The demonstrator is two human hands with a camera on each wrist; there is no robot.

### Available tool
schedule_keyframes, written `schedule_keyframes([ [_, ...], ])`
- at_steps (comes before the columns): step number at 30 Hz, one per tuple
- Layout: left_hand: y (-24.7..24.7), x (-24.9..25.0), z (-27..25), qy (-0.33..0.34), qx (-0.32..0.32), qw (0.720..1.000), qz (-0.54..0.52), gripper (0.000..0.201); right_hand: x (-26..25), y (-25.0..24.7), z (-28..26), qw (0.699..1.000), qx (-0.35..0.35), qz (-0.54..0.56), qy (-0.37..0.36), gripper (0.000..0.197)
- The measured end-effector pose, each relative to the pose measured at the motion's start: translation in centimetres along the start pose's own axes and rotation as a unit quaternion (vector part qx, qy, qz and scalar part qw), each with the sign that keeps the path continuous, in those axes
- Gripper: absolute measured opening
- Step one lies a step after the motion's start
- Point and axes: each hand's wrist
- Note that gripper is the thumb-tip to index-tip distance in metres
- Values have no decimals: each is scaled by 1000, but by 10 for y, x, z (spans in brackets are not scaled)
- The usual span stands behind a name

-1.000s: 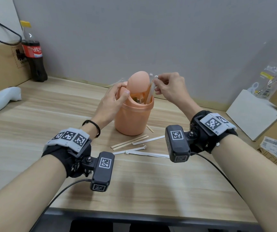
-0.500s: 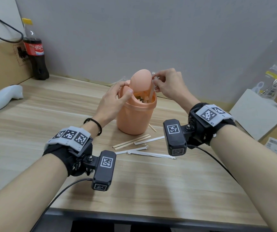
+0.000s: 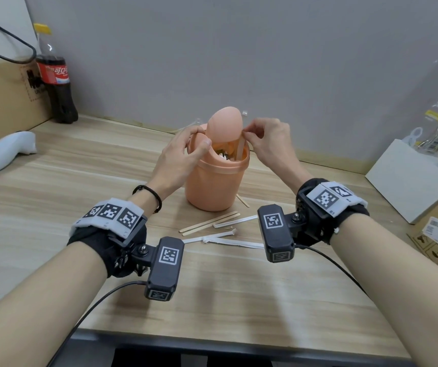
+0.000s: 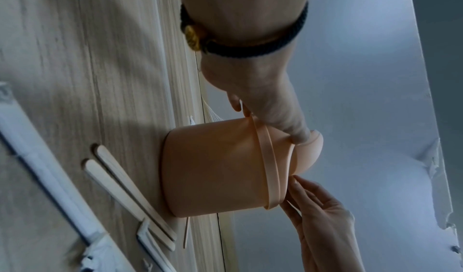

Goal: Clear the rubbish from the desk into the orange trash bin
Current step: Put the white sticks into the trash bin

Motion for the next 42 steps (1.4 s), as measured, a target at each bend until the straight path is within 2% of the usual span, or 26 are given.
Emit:
schedule_keyframes([
  [5, 0, 1, 0, -11, 0, 1000, -7, 20, 2, -6, -5, 997, -65, -33, -3, 17],
  [9, 0, 0, 1, -19, 1, 1000, -10, 20, 10, -13, -10, 994, -107, 0, 0, 19],
  [13, -1, -1, 1, -19, 3, 1000, -10, 21, 11, -14, -11, 991, -69, 114, 19, 4],
  [17, -2, 1, 1, -22, 5, 1000, -9, 20, 4, -14, -4, 993, -14, 115, 10, 11],
  [21, -2, 0, 0, -24, 3, 1000, -9, 24, -12, -23, 7, 996, 10, 80, -23, 13],
  [24, -1, 0, 0, -22, 4, 1000, -13, 28, -21, -26, 11, 999, -1, 42, -28, 18],
  [27, -1, 1, 0, -25, 1, 999, -22, 22, -20, -22, 11, 1000, -28, 9, 11, 19],
  [33, -3, 3, 0, -25, -5, 999, -24, 20, -13, -15, 10, 991, -54, 63, 104, 13],
  [39, 0, 1, 1, -27, -1, 999, -32, 24, -13, -11, 7, 991, -97, -12, 90, 19],
  [42, -2, 0, 1, -28, 1, 999, -38, 25, -12, -7, 7, 992, -66, 36, 97, 13],
])
Point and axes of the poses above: each hand's wrist, its own z-axis towards the middle knuckle, its own y-axis out of the palm, x = y × z, and after that the axes turned 10 degrees about z, right-handed
